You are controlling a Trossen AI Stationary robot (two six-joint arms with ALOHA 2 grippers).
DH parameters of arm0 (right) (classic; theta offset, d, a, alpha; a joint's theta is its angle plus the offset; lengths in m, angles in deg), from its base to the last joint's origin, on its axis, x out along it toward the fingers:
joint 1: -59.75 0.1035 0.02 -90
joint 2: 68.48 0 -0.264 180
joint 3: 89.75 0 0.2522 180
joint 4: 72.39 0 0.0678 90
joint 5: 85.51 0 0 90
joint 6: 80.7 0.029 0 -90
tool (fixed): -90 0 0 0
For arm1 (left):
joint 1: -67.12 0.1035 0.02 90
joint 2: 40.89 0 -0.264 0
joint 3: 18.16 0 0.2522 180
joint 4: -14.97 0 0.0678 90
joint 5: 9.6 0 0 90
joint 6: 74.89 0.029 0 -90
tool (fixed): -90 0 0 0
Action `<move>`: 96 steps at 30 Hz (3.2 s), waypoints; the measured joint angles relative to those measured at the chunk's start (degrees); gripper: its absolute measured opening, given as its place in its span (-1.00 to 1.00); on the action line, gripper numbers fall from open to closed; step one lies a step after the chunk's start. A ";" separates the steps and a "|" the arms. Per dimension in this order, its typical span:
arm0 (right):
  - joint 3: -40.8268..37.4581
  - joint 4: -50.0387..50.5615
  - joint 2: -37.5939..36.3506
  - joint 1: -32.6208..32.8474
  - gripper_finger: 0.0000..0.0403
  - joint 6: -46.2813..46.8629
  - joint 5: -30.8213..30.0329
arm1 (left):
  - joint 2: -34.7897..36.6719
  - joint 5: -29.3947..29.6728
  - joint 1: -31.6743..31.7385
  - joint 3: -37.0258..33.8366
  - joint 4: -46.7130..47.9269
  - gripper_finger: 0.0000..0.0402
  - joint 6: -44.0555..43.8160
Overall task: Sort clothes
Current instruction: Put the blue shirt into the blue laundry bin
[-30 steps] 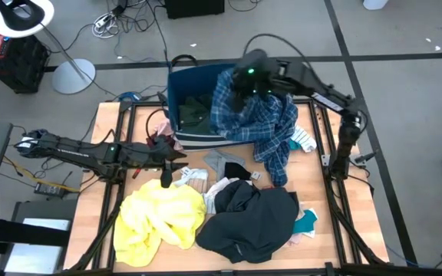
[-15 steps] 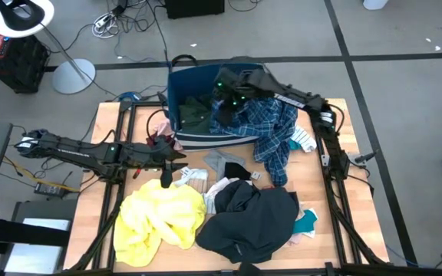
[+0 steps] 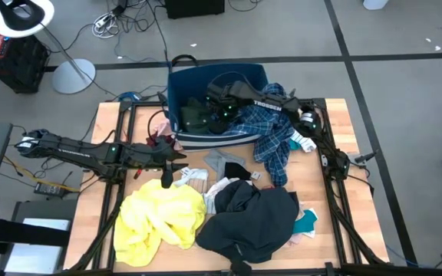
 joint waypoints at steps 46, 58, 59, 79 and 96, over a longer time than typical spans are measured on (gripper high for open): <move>-53.69 9.75 -80.63 23.48 0.04 34.45 -30.52 | -0.46 -5.42 0.00 -5.60 -9.47 -0.19 3.10; -84.36 -11.38 -91.12 25.51 0.04 36.94 -33.66 | -0.46 -5.32 0.00 -5.60 -9.45 -0.19 1.99; -85.67 -13.12 -91.15 25.51 0.04 36.95 -33.85 | -0.46 -5.11 0.00 -5.60 -9.44 -0.19 1.99; -111.59 -49.85 -85.63 23.30 0.36 34.24 -30.27 | -0.46 -4.48 0.00 -5.55 -9.46 -0.19 1.95; -114.48 -65.63 -76.81 22.56 -0.93 32.55 -29.41 | -0.46 -4.41 0.00 -5.51 -9.40 -0.19 1.55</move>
